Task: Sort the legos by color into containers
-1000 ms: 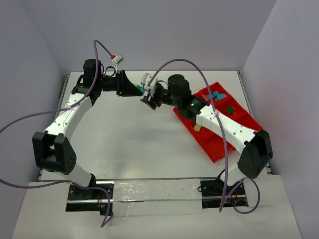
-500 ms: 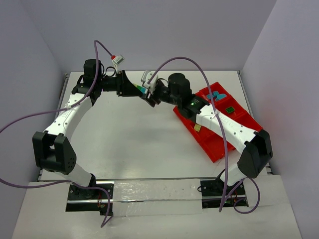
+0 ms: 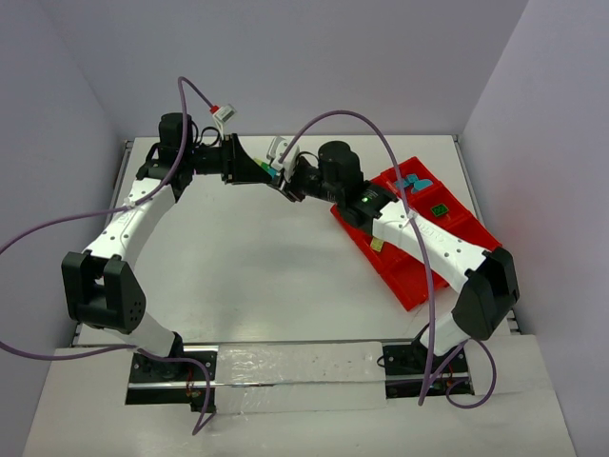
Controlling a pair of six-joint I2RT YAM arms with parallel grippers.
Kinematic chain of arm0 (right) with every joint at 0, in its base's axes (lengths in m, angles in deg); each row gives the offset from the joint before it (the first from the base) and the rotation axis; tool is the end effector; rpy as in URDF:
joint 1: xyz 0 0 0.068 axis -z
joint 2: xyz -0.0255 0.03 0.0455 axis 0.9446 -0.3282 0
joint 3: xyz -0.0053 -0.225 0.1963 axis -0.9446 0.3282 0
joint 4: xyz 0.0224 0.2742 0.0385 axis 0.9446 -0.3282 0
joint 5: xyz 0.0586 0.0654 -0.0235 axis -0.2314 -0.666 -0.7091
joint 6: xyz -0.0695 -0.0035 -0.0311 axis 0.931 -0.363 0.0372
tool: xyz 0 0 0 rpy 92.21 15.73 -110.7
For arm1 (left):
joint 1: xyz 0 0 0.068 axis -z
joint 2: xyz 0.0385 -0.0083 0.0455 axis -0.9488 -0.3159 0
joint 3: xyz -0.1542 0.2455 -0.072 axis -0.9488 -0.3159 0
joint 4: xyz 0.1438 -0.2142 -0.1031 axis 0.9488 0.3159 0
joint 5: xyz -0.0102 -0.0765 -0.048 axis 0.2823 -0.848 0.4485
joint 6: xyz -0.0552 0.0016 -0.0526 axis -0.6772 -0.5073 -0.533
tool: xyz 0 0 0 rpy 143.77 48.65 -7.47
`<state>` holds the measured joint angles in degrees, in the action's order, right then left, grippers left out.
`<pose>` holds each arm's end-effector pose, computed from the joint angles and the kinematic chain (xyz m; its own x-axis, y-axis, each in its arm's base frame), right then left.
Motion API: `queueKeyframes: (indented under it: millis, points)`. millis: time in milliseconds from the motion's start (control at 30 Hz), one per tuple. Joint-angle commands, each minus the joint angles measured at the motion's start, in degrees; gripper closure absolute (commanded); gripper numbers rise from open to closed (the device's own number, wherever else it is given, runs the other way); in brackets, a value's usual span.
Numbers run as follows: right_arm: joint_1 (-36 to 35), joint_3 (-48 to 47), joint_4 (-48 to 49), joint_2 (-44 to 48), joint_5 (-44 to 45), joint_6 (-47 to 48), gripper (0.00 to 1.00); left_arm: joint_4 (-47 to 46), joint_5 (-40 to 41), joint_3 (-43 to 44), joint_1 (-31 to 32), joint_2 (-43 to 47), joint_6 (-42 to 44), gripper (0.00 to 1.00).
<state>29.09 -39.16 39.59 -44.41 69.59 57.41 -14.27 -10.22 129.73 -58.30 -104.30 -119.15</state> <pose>0.2903 0.2851 0.3929 0.2805 -0.3492 -0.8941 -0.8188 0.3991 -0.4127 0.3592 -0.1442 0.3766 -0.8244 -0.0586 -0.5630 0.5331 0.2542 -0.8070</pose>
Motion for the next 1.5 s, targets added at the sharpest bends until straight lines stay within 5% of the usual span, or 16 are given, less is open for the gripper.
queueKeyframes:
  millis: [0,167,300,333,400,433,467,733,1100,1467]
  points:
    - [-0.25,-3.53,4.26,-0.03,-0.02,-0.77,0.74,0.17,-1.53,1.41,0.42,1.18,1.84,1.00]
    - [-0.25,-3.00,4.36,0.50,0.32,-0.87,0.96,0.64,-1.52,1.66,0.42,1.01,2.46,1.00]
    - [-0.25,-2.50,4.28,0.60,0.62,-1.03,1.00,0.17,-1.40,1.49,0.42,1.56,2.40,0.94]
    - [-0.25,-2.39,4.24,0.67,0.72,-1.05,1.00,0.32,-1.06,1.83,0.42,1.59,2.38,0.78]
    - [-0.25,-2.19,4.18,0.86,0.85,-0.96,1.00,2.64,-0.08,2.93,0.42,1.42,2.99,0.19]
    - [-0.25,-2.10,4.09,0.86,0.78,-0.95,1.00,2.77,0.28,3.36,0.42,1.16,3.06,0.17]
    - [-0.25,-2.02,4.01,0.87,0.87,-0.88,1.00,3.78,0.68,3.69,0.42,0.93,3.70,0.01]
    - [-0.25,-0.97,3.92,1.73,1.73,-0.79,1.00,2.16,2.35,3.09,-0.01,1.37,2.59,0.01]
    - [-0.25,-0.60,3.32,1.56,1.84,-0.87,1.00,-6.54,0.42,-0.43,-0.89,2.83,-3.04,0.35]
    - [-0.31,-0.53,2.54,1.16,1.65,-0.84,1.00,-9.55,0.23,-1.78,-1.85,3.85,-5.29,0.36]
